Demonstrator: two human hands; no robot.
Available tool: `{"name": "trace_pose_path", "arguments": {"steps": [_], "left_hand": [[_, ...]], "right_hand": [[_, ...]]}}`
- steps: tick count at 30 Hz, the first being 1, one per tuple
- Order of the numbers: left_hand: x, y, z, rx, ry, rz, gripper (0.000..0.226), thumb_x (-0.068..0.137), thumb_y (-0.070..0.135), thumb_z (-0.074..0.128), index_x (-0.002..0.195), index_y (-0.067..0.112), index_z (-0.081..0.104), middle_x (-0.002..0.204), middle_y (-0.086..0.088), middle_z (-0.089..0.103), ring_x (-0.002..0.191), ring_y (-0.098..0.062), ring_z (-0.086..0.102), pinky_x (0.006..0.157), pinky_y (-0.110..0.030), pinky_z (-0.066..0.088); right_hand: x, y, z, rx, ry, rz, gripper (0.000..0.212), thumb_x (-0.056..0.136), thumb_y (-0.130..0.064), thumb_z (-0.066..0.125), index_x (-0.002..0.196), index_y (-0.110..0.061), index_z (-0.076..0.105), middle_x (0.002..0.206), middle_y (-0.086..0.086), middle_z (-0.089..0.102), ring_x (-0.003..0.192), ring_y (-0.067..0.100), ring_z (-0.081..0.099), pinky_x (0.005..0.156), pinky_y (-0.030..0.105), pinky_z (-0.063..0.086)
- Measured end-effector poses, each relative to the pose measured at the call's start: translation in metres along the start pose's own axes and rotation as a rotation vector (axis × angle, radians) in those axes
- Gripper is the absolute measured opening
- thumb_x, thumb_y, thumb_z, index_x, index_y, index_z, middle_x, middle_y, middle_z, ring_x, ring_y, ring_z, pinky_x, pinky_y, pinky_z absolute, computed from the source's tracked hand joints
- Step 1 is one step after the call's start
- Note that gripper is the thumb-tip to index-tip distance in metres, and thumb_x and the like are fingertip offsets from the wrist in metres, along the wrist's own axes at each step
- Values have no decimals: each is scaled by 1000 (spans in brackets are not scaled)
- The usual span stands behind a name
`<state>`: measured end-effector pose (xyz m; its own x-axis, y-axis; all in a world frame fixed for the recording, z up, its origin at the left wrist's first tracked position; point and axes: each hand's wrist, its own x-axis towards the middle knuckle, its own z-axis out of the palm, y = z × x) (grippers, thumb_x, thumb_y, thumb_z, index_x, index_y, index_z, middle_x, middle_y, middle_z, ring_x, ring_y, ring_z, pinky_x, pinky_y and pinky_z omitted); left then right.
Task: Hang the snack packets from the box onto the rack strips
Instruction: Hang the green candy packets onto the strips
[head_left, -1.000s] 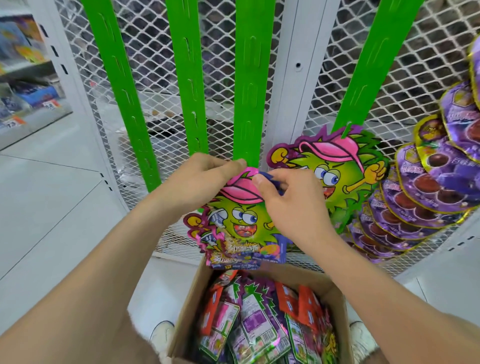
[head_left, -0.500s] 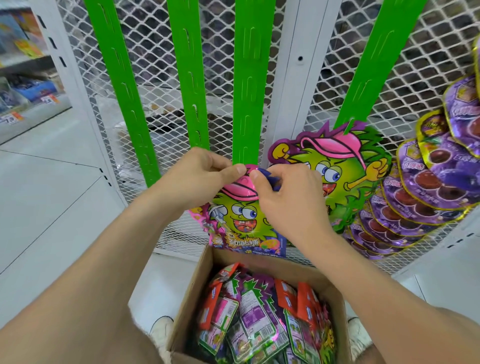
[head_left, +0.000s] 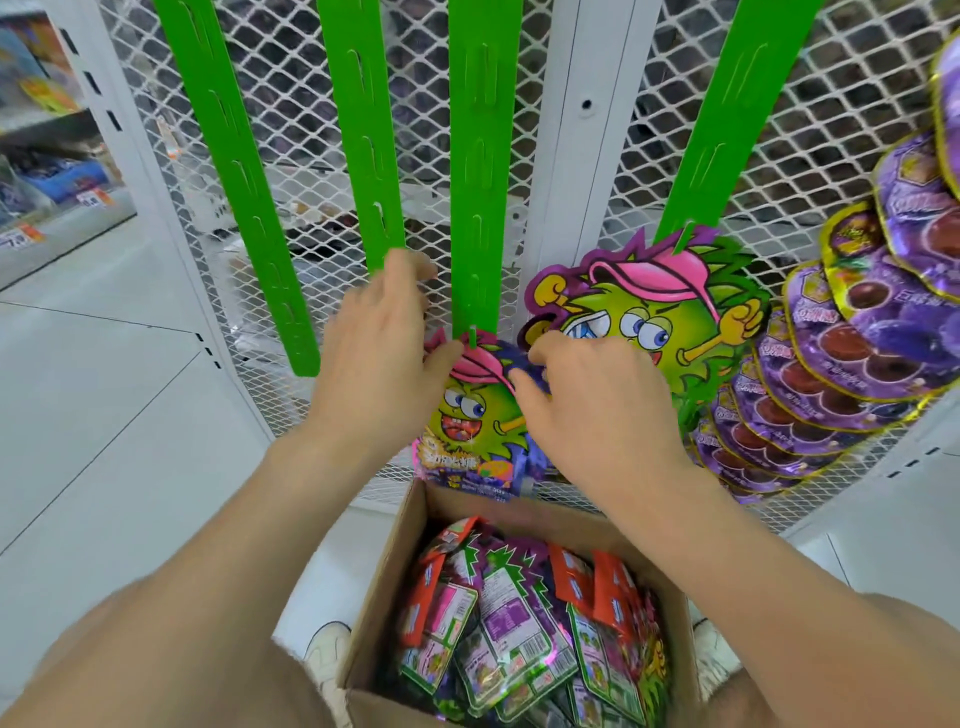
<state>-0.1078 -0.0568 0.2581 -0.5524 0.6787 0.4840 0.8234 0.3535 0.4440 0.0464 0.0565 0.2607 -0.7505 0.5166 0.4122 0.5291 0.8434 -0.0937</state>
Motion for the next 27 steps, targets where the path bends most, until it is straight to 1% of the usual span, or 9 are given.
{"name": "trace_pose_path", "arguments": {"steps": [2,4,8,11,13,15,18,22,27], "left_hand": [[-11,5,3,14,159,11,47,85,25,82,113,17,45,103,-1,57,94,-32,54,78,-49,47],[-22,10,14,45,68,-6,40,86,27,81,102,21,45,90,1,58,86,-32,56,71,-47,47],[-43,13,59,265,-706,-27,33,80,47,78,96,26,58,87,1,65,93,-33,68,71,-39,53],[-68,13,110,441,-1121,53,30,83,40,77,91,14,63,87,-4,63,97,-33,72,71,-41,56],[-88,11,144,475,-1261,25,31,92,36,72,82,10,59,85,-5,62,93,-30,70,78,-43,60],[-115,2,174,482,-1265,-41,22,99,32,65,104,10,64,111,-8,66,97,-28,66,83,-43,57],[-155,-19,203,545,-1224,-78,33,103,30,59,133,17,59,138,-10,61,123,-33,63,95,-47,54],[-172,-34,216,590,-1261,-87,34,107,13,50,140,12,57,143,-16,56,130,-37,60,101,-49,51],[-144,-29,209,540,-1268,-43,32,103,-3,49,132,2,61,139,-18,61,127,-38,62,104,-47,52]], "right_hand": [[-6,8,1,135,3,-49,22,97,-42,58,102,-25,70,85,-3,73,83,27,71,71,37,58],[-11,18,1,315,-197,-95,15,92,-38,62,93,-26,73,75,-7,72,75,15,68,74,37,59],[-22,35,-1,221,-912,-284,24,94,-42,67,104,-23,78,88,-7,77,81,8,70,84,31,58],[-31,50,12,29,-1094,-302,42,98,-46,63,116,-9,71,102,9,76,96,28,68,86,41,58],[-34,60,21,-25,-1112,-282,49,99,-44,60,123,-2,66,114,19,71,107,37,65,86,44,55],[-32,69,25,-18,-1113,-251,51,100,-43,59,127,-1,65,119,24,68,113,41,63,90,47,54],[-29,84,26,19,-1110,-264,43,99,-40,59,123,-5,68,99,16,71,106,39,65,88,45,56],[-28,102,26,60,-1130,-275,36,101,-44,60,128,-21,67,79,-17,54,89,19,58,77,30,46],[-24,102,25,88,-1142,-286,38,102,-47,59,127,-20,67,89,-11,65,91,21,62,75,31,48]]}}
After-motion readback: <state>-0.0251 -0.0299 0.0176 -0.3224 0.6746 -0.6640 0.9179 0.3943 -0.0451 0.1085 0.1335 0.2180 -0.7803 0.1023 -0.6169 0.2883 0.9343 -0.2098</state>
